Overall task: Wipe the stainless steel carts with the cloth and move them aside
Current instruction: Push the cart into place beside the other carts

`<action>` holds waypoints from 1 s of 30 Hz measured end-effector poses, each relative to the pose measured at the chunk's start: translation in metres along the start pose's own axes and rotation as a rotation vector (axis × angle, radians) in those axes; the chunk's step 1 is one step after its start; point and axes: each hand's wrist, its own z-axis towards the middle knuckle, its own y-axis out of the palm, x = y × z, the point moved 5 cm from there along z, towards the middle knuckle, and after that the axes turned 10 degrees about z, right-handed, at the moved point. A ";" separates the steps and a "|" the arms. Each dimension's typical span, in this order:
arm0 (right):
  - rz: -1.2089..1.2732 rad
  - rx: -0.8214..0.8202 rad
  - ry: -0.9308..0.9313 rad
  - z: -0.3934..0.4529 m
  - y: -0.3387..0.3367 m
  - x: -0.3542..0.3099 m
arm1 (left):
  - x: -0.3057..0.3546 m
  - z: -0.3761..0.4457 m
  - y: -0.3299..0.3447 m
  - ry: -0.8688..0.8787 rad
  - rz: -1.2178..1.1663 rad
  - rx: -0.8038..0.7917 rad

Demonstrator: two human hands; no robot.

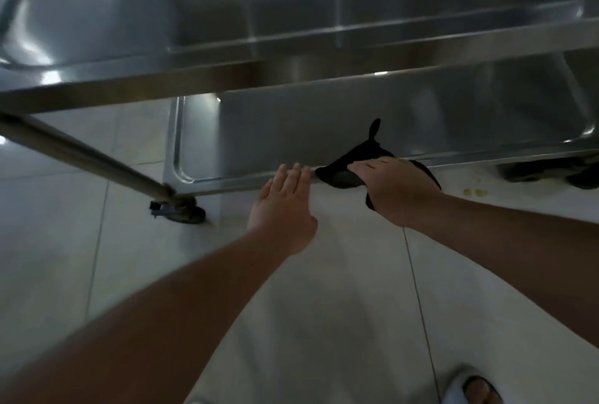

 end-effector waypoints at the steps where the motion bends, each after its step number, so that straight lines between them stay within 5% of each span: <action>1: -0.017 -0.022 0.010 -0.008 -0.005 -0.011 | -0.002 -0.013 -0.003 -0.012 -0.017 -0.022; 11: 0.120 -0.301 0.220 -0.155 -0.058 -0.106 | 0.006 -0.177 -0.091 -0.115 -0.042 -0.210; 22: 0.273 -0.370 0.365 -0.343 -0.304 -0.188 | 0.068 -0.405 -0.321 -0.221 -0.098 -0.242; 30: 0.158 -0.383 0.151 -0.409 -0.433 -0.248 | 0.096 -0.483 -0.436 -0.219 -0.116 -0.124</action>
